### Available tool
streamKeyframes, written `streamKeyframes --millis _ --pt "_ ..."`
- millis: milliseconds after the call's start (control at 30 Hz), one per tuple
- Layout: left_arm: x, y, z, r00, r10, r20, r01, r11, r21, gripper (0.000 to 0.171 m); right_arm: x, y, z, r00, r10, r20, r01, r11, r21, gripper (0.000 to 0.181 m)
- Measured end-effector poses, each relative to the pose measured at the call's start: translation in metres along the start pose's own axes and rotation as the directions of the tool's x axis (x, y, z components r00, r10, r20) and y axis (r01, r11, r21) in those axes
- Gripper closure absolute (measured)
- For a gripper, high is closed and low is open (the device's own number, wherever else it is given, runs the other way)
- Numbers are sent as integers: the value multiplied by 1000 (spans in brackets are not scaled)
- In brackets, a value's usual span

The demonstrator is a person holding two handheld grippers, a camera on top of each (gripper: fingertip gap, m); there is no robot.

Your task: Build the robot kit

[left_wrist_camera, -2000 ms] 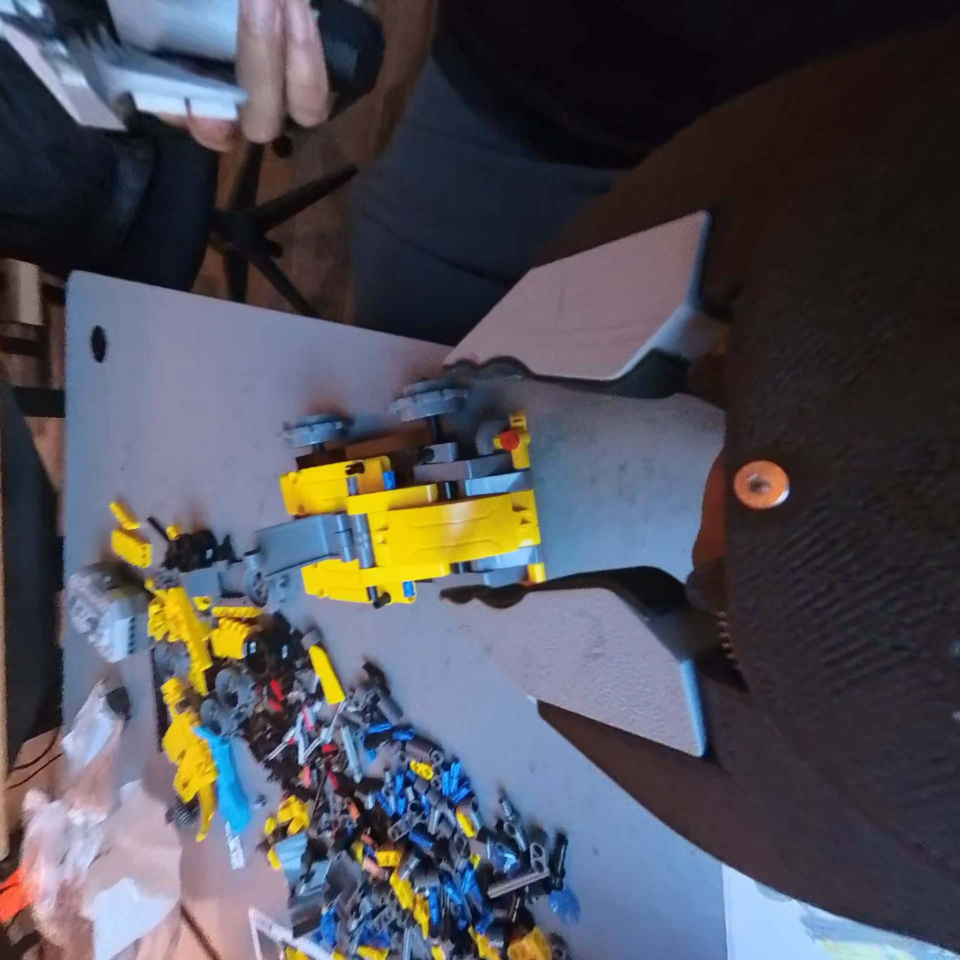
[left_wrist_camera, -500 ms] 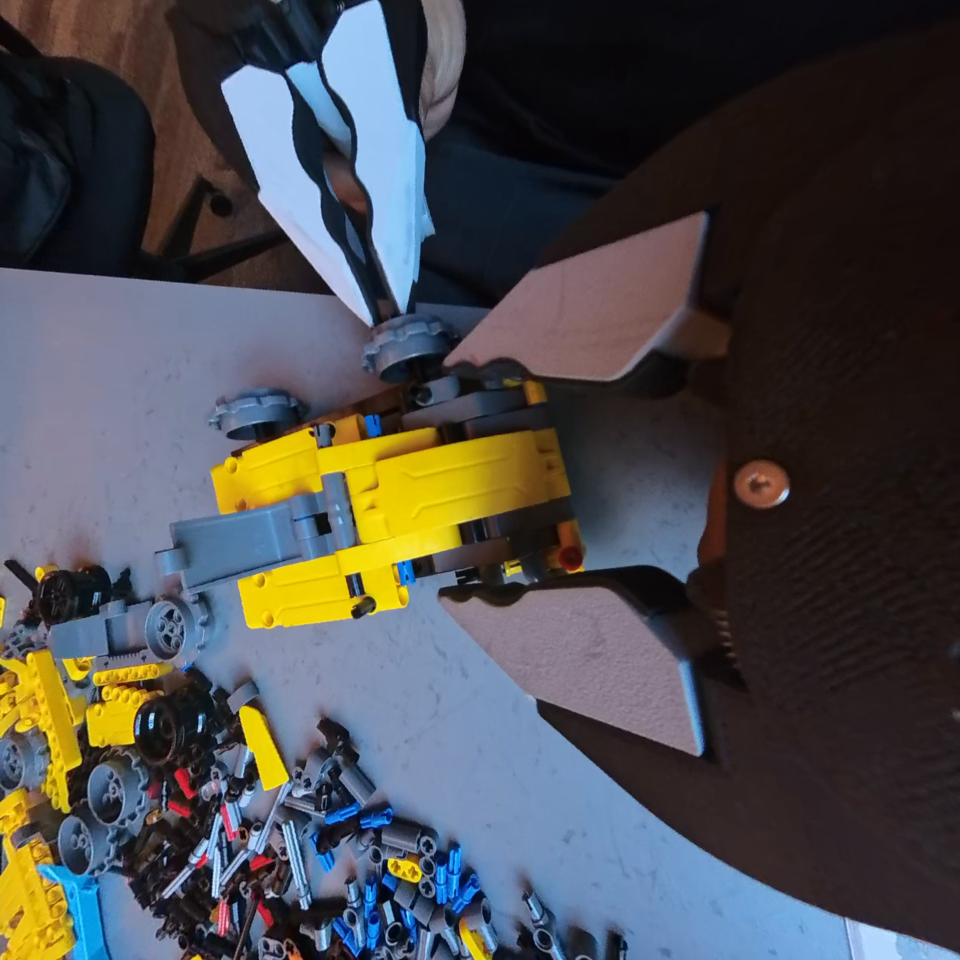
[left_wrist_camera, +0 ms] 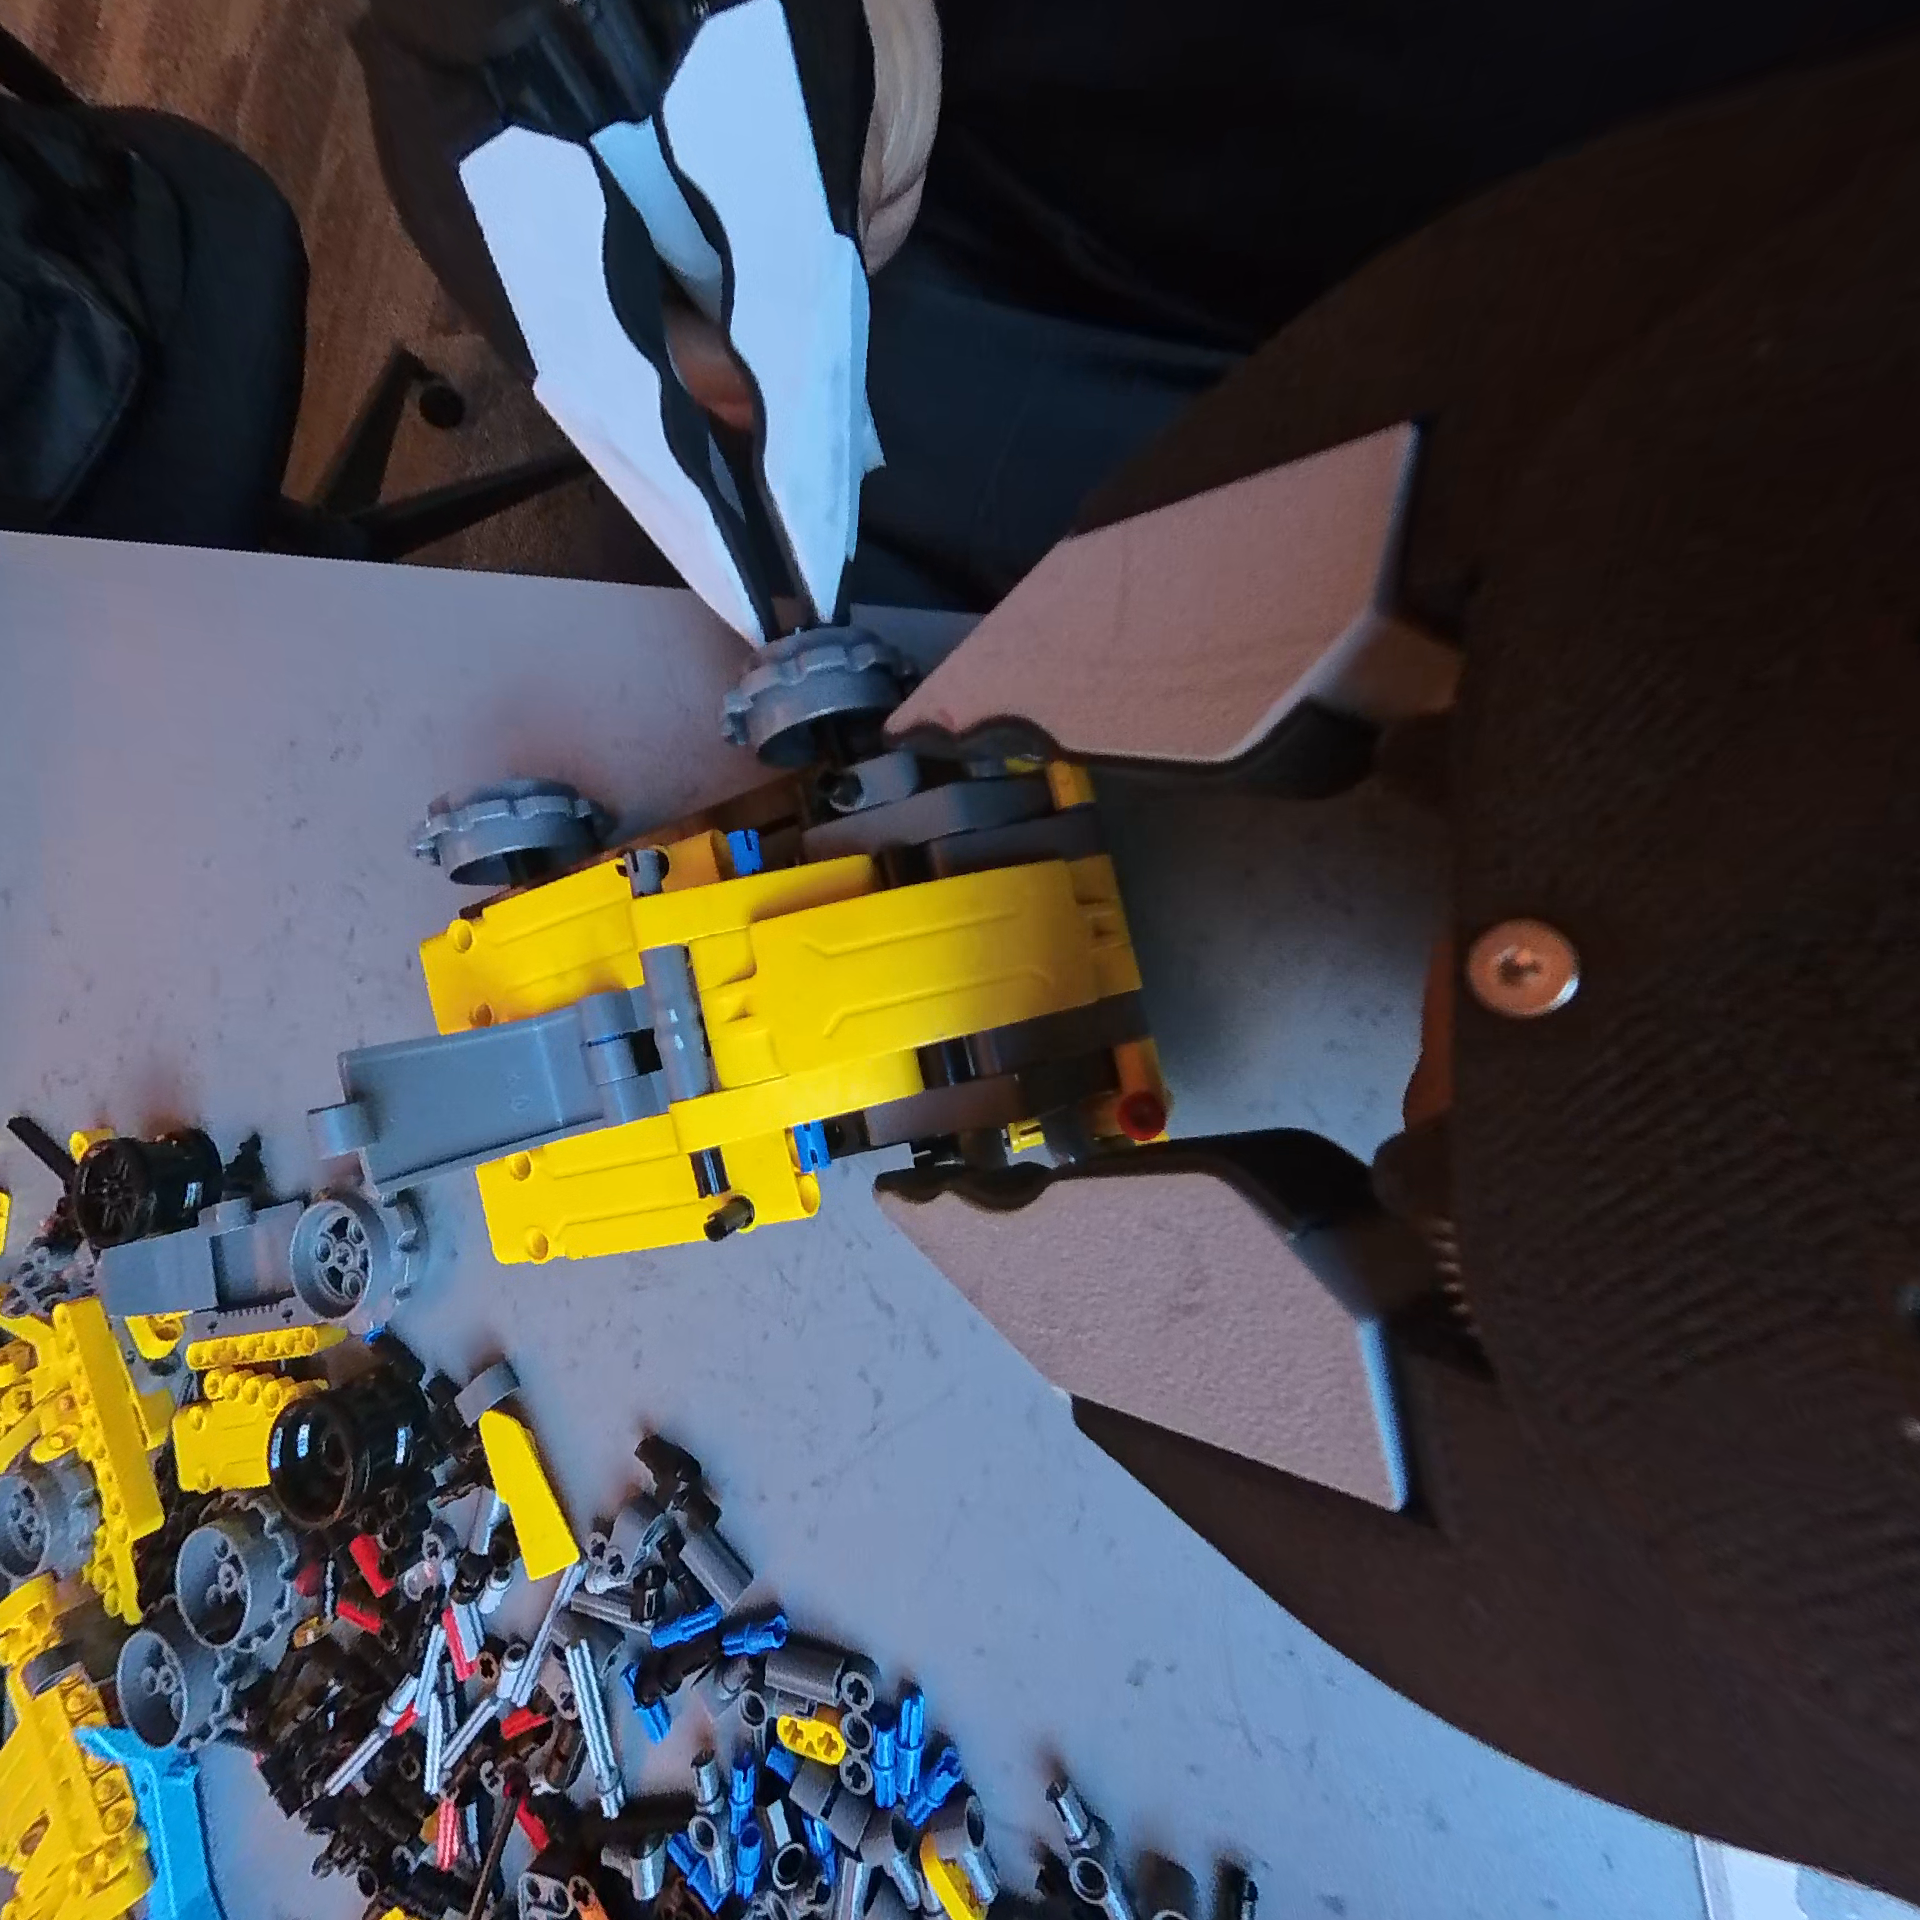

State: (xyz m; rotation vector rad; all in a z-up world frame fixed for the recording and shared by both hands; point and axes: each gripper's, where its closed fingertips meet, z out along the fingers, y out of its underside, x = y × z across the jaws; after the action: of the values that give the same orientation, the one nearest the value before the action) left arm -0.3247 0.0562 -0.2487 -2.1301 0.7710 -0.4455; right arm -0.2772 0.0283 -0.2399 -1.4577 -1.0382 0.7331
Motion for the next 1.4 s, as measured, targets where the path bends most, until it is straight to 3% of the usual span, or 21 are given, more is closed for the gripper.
streamKeyframes --millis 867,1267,1400 --pt "-1 0 0 1000 -6 -2 6 1000 3 96 0 2 3 998 57 27 -58 998 25 174" --pt "-3 0 1 1000 1 14 0 1000 -1 96 2 2 6 998 -67 -8 66 994 -87 175" --pt "-3 0 1 1000 4 4 -4 1000 -1 96 -2 3 9 997 -52 49 57 992 -116 174"
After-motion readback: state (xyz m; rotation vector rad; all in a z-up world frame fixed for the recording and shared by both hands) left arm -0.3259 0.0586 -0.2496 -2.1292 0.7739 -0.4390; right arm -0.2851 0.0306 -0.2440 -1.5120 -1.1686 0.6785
